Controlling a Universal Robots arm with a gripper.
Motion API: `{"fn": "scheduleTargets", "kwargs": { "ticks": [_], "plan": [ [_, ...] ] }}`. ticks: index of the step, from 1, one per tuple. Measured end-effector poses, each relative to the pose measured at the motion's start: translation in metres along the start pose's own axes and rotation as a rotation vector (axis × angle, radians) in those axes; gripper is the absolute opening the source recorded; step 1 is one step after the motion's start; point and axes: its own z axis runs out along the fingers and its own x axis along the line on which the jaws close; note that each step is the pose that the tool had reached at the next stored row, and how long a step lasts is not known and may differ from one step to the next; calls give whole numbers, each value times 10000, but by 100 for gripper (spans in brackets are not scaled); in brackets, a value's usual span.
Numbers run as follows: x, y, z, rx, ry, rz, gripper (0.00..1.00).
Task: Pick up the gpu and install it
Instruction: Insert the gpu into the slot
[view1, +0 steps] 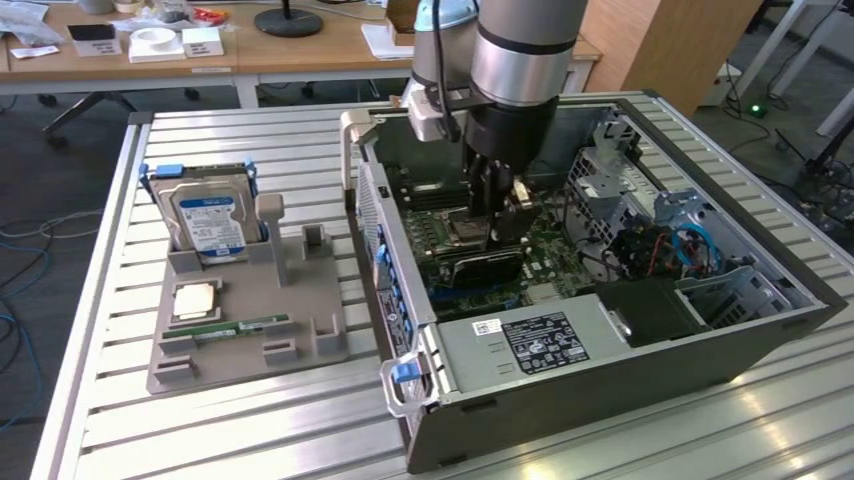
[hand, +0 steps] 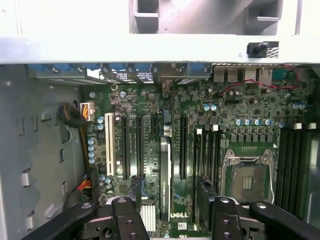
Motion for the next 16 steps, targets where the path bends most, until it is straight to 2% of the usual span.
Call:
{"fn": "scheduleTargets", "kwargs": {
  "ticks": [7,16],
  "plan": [
    [-2,-9,-145,2,51,69,56],
    [-2,-11,-175,1,74,84,56]
  ]
}}
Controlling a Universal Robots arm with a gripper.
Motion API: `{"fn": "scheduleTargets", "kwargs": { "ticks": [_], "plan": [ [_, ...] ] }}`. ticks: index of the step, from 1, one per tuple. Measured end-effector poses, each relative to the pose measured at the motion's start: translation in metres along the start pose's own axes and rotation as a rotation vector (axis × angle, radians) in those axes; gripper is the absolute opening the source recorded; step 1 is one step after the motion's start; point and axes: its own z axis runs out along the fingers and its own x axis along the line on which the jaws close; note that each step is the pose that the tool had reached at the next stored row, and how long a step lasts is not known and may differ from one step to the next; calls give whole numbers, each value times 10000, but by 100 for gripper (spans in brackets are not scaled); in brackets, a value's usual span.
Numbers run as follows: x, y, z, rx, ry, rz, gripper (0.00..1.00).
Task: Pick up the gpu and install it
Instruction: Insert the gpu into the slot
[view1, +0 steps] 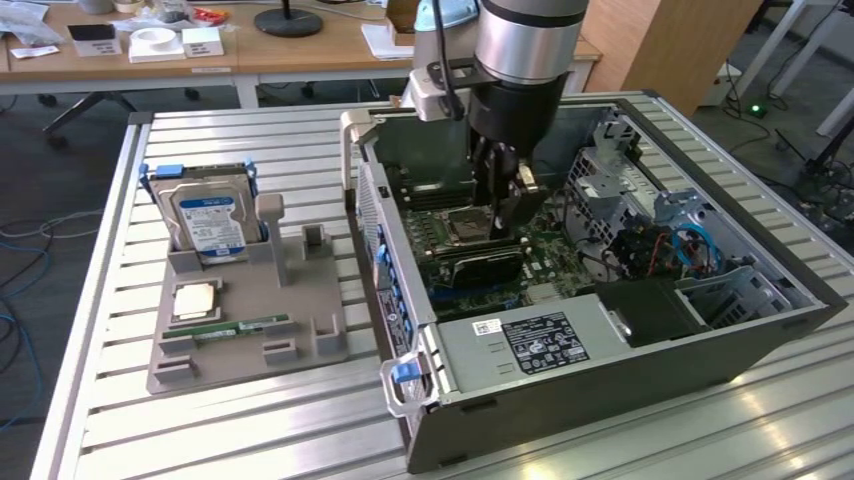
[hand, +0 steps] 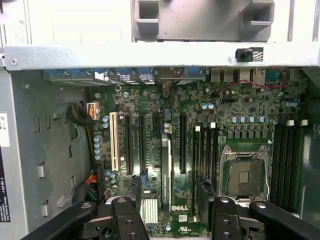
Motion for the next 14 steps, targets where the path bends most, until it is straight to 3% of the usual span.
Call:
{"fn": "scheduleTargets", "kwargs": {
  "ticks": [7,12,14],
  "plan": [
    [0,-6,-89,2,28,-1,56],
    [-1,-6,-90,2,28,-2,56],
    [-1,-10,-93,-33,32,0,56]
  ]
}}
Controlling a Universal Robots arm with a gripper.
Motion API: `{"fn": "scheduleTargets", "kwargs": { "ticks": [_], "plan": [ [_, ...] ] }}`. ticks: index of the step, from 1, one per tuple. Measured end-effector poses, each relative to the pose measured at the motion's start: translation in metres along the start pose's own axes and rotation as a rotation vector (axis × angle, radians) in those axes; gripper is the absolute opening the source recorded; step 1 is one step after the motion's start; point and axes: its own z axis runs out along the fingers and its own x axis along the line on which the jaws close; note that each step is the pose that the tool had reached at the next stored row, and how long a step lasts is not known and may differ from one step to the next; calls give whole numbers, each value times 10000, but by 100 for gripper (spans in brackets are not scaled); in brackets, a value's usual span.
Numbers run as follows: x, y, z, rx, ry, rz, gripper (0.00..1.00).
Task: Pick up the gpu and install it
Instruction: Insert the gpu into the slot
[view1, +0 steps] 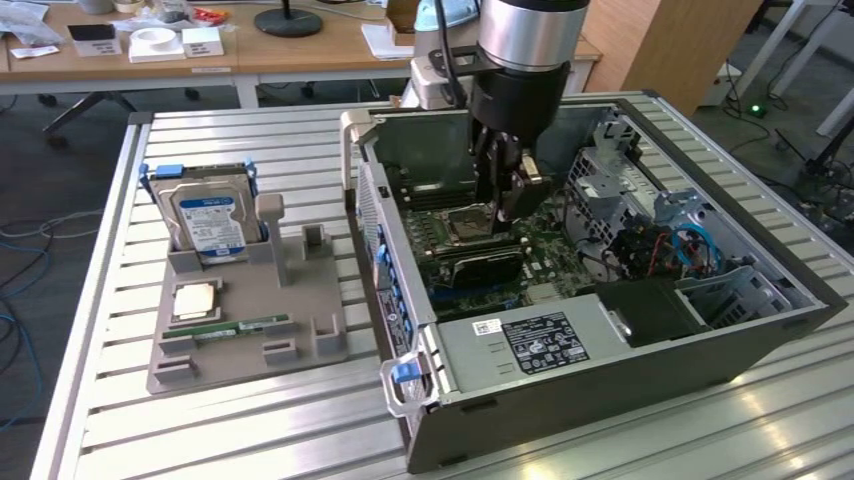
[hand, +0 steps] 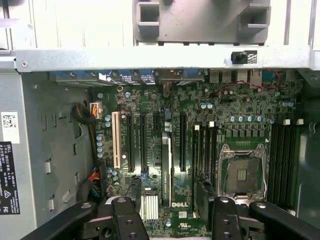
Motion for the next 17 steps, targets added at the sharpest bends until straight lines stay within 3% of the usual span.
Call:
{"fn": "scheduleTargets", "kwargs": {
  "ticks": [2,7,9,17],
  "plan": [
    [-1,-14,-1,-76,2,-1,56],
    [-2,-62,-3,-344,10,-1,56],
    [-3,-81,-2,-415,13,-2,56],
    [-5,-126,1,-421,13,-1,56]
  ]
}}
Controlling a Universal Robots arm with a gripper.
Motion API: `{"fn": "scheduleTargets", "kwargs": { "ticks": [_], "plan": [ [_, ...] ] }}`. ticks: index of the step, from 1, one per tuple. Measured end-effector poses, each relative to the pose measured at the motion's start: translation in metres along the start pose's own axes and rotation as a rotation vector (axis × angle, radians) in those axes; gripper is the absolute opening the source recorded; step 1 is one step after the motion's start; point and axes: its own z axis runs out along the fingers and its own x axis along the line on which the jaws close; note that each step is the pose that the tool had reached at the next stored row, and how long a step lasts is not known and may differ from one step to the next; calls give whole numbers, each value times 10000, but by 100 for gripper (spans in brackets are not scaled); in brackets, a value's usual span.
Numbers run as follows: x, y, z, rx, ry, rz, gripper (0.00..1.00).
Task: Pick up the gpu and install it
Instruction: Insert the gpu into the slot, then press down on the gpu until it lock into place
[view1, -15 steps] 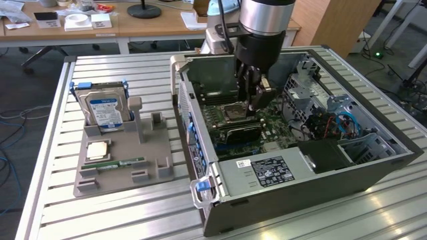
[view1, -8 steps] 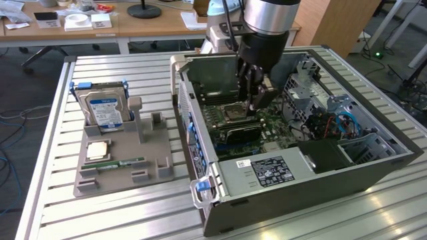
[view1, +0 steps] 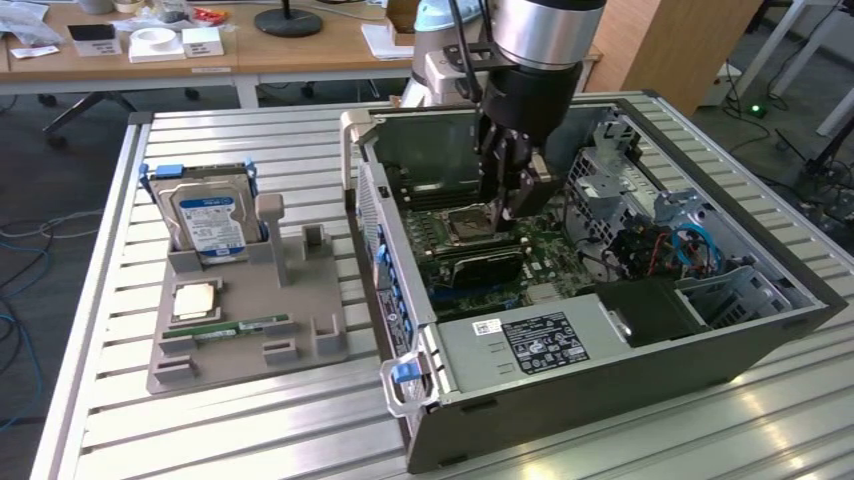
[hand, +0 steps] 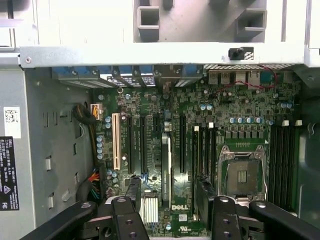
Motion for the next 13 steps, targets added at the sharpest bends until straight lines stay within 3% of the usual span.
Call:
{"fn": "scheduleTargets", "kwargs": {
  "ticks": [3,13],
  "plan": [
    [-1,-46,1,0,0,0,56],
    [-2,-49,1,0,0,-1,56]
  ]
}}
